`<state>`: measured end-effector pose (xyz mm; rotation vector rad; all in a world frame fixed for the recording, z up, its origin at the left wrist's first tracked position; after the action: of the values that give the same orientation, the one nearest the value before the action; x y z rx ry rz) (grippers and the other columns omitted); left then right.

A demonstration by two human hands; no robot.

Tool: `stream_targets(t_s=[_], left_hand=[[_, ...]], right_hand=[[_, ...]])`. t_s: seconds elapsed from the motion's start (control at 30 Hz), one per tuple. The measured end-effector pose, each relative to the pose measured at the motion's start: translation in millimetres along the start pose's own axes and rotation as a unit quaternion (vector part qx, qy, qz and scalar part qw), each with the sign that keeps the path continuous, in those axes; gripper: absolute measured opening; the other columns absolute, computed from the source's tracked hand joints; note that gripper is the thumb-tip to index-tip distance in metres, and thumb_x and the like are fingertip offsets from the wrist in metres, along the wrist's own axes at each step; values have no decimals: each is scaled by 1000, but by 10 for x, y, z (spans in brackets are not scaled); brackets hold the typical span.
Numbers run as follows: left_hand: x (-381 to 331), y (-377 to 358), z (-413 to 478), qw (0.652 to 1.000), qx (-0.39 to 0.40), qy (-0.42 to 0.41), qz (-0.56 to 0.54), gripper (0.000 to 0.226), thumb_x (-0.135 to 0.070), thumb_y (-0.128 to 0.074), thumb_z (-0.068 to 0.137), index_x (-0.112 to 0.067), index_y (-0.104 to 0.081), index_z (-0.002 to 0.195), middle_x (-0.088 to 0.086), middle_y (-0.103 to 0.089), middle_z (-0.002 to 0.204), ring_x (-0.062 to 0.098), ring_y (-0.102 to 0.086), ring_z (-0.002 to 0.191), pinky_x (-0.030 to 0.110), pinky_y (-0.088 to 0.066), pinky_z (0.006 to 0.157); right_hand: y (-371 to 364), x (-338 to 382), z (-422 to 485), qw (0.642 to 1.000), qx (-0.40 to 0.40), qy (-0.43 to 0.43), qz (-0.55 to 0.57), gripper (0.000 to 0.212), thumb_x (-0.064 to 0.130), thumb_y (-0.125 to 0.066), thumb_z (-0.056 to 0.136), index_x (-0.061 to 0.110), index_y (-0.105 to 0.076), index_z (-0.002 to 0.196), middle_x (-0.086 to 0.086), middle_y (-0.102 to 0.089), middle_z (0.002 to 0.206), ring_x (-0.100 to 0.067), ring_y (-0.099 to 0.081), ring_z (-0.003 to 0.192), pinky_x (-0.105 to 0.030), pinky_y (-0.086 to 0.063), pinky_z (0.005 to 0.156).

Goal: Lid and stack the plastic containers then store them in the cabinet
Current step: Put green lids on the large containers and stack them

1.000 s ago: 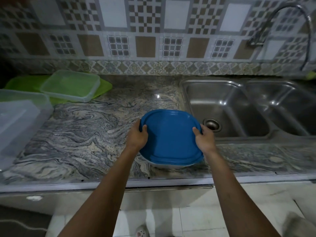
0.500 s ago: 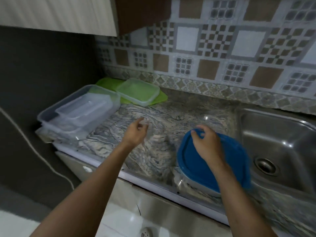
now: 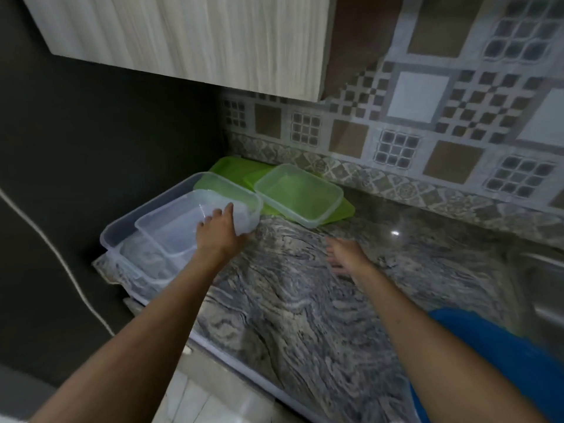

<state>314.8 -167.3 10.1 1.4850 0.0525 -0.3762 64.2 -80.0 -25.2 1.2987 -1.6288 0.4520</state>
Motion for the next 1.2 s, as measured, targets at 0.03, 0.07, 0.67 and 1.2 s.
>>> stream_targets(t_s=[0.03,0.07,0.67,1.2], left_hand=[[22,5,45,999,36,14,-8,71,-45,-60,87,-16,-33,146,15,-49,139,35,-50,125,42,-42,98],[43,-8,85,998,63,19,-12,63,-42,-57,89,-16,-37,144,14,-51,138,34,-51,124,41,-43,98],[350,-64,291,991,117,14,-66,37,-51,-60,82,-25,-64,108,9,-65,117,29,-61,105,36,-51,87],[-598,176,166,752,192,145,-614,35,-34,-52,93,-12,-53,121,12,-69,75,32,-70,72,44,-58,68]], right_hand=[[-42,49,91,1000,5,-21,9,52,39,-51,98,6,-48,138,-18,-57,135,-33,-60,117,-47,-52,97],[-83,96,183,999,9,-38,17,50,41,-50,98,10,-46,138,-16,-54,139,-32,-59,119,-45,-52,95],[-348,446,984,981,-64,-35,180,32,2,-27,103,-7,-44,128,-20,-57,94,-33,-67,90,-33,-56,65],[739,684,847,993,31,107,-40,26,24,-52,97,-1,-60,104,-17,-60,61,-19,-54,36,-31,-54,41]])
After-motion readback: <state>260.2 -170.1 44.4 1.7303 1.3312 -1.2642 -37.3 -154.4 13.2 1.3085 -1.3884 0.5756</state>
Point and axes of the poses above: each hand's wrist, its own z-axis towards the middle knuckle, its own y-axis out of the back of the hand, x = y × z, the point moved 1 cm from there along z, towards the middle knuckle
